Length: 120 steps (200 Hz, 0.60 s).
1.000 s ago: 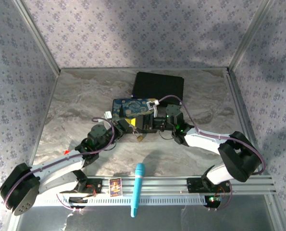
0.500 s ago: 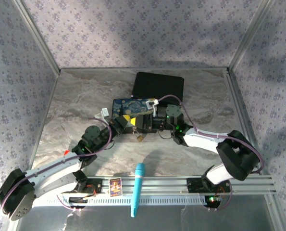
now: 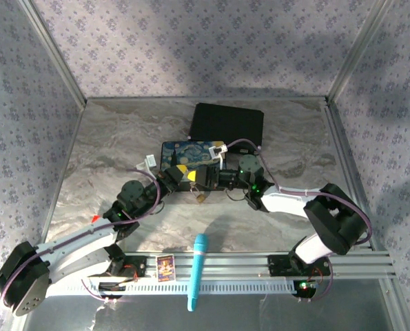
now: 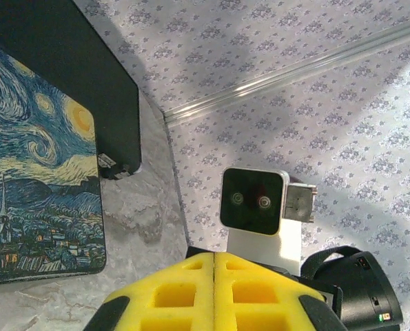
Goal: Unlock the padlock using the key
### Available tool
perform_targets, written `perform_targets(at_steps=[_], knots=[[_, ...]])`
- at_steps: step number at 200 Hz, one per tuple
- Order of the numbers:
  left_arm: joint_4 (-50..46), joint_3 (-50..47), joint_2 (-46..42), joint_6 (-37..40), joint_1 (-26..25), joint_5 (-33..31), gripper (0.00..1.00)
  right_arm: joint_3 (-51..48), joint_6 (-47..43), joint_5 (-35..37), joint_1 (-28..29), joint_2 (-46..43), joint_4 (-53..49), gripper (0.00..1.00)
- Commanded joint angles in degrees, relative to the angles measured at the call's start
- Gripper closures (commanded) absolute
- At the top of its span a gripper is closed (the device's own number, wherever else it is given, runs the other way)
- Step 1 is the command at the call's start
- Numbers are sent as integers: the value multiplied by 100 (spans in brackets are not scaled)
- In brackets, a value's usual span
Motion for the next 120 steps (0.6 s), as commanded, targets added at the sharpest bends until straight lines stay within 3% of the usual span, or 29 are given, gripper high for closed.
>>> perform_targets(at_steps=[1,87,96,105,106,120], knots=[[268,-24,-70,-56,7,-111,100,-101,38,-15,-50,-2,244,98],[-141,81,-53,72,7,-63,100,-145,-189,-122,-153,-170,-259,100],[-320,142,-69,122,4,-82,86,-146,-280,-115,-183,-221,-489,100],[-503,190,-85,178,8,-127,65,-146,-379,-86,-215,-291,-738,100],[-529,202,-91,189,6,-127,58,-147,-411,-64,-224,-314,-841,100],[-1194,391,-163,349,4,-289,28,-121,-692,88,-317,-475,-1636,100]])
